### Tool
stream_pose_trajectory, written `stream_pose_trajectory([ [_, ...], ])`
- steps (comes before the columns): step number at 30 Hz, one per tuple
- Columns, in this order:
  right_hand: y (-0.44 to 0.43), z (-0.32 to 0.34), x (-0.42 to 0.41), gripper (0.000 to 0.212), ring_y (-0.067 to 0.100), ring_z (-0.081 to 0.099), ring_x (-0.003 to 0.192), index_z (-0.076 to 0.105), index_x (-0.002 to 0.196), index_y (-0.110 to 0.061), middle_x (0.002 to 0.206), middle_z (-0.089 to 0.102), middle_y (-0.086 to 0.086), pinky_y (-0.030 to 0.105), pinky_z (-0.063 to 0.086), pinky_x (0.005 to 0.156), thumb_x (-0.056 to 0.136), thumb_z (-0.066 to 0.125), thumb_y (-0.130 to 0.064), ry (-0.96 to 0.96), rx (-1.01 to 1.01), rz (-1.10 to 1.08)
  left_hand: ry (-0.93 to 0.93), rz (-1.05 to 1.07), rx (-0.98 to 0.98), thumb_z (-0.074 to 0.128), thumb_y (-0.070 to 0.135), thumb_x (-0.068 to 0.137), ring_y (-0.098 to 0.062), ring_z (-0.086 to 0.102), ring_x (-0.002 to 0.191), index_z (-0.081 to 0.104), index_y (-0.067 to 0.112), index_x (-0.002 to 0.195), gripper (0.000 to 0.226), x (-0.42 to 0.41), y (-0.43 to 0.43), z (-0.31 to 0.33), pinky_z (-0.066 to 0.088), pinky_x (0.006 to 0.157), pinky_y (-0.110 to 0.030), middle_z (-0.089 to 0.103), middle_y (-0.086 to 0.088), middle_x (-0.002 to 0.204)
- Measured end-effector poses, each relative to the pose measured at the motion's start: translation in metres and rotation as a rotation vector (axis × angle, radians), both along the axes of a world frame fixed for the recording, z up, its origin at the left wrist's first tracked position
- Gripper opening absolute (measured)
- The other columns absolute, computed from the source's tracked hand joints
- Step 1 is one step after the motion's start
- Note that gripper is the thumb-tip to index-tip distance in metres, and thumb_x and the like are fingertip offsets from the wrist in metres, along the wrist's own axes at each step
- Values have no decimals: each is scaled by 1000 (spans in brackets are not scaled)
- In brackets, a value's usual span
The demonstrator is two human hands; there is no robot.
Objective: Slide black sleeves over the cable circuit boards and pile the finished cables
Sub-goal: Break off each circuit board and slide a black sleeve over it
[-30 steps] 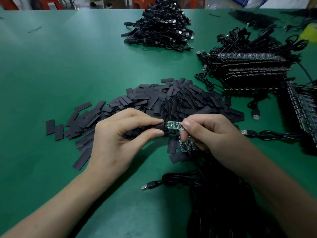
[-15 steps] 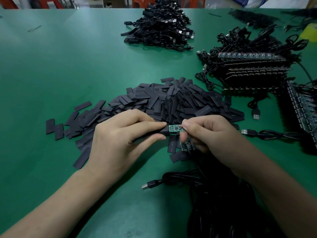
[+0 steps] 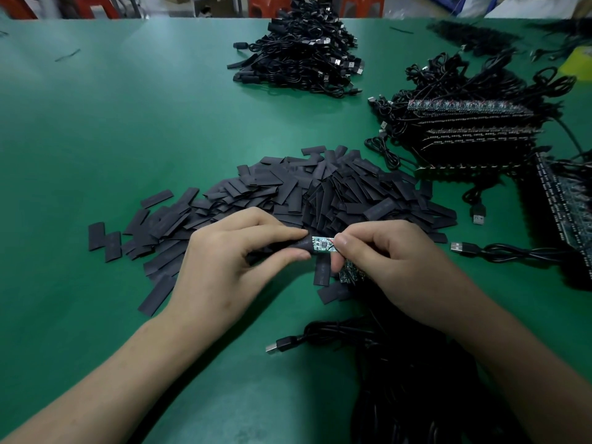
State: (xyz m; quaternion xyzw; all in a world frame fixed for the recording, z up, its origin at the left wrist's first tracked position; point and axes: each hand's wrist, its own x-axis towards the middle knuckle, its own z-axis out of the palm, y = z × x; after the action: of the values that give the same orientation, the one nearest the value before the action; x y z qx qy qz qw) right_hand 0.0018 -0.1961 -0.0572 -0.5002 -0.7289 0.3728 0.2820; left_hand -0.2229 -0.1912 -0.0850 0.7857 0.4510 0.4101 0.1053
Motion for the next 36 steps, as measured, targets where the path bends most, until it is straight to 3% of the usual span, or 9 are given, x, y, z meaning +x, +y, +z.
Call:
stream_pose_trajectory([
  [10, 1, -6, -1, 36, 6, 29, 46, 72, 75, -26, 47, 31, -11, 21, 23, 47, 103, 53, -36, 6, -47, 53, 113, -92, 90, 77, 35, 88, -10, 67, 87, 80, 20, 108, 25, 0, -1, -1, 55, 76, -32, 70, 8, 96],
  [14, 3, -8, 0, 24, 27, 41, 55, 72, 86, -29, 59, 47, 8, 37, 35, 54, 102, 55, -36, 37, -28, 53, 57, -67, 49, 79, 33, 87, -7, 67, 84, 81, 20, 105, 23, 1, -2, 1, 54, 75, -28, 70, 9, 92],
  [16, 4, -7, 1, 8, 19, 44, 56, 69, 98, -28, 63, 52, -3, 31, 37, 55, 100, 62, -29, 111, 7, 26, 26, -53, 33, 81, 30, 85, -5, 66, 83, 81, 19, 103, 21, 1, -2, 2, 53, 75, -23, 70, 8, 91],
  [18, 4, -7, 3, 7, 13, 45, 57, 65, 102, -27, 66, 53, -8, 24, 38, 55, 96, 66, -23, 183, 43, 12, -9, -41, 12, 83, 26, 84, -3, 65, 82, 80, 18, 102, 20, 2, -2, 3, 50, 75, -18, 70, 7, 90],
  [20, 3, -6, 3, 9, 18, 48, 60, 64, 97, -26, 71, 57, -4, 25, 40, 55, 93, 68, -19, 214, 87, 4, -39, -28, -10, 83, 25, 83, -3, 65, 83, 80, 18, 101, 20, 2, -2, 4, 47, 76, -13, 70, 8, 90],
  [24, 1, -7, 0, 14, 7, 51, 62, 67, 85, -27, 72, 59, -9, 16, 41, 57, 91, 73, -15, 120, 233, -18, -86, -27, -41, 83, 29, 82, -2, 65, 85, 81, 19, 99, 20, 4, -2, 4, 47, 77, -13, 70, 12, 91],
  [31, -1, -10, -2, 10, 18, 57, 70, 72, 88, -22, 74, 61, -7, 25, 46, 62, 89, 76, -13, 46, 357, 15, -77, -69, -71, 83, 28, 82, -6, 68, 87, 81, 20, 102, 21, 7, -4, 1, 51, 80, -20, 72, 9, 93],
  [36, 1, -9, -1, 11, 17, 59, 72, 72, 90, -24, 77, 63, -12, 22, 47, 62, 89, 77, -14, 54, 353, 5, -80, -77, -112, 80, 29, 85, -8, 68, 89, 80, 22, 104, 20, 7, -3, 1, 51, 80, -22, 70, 9, 94],
])
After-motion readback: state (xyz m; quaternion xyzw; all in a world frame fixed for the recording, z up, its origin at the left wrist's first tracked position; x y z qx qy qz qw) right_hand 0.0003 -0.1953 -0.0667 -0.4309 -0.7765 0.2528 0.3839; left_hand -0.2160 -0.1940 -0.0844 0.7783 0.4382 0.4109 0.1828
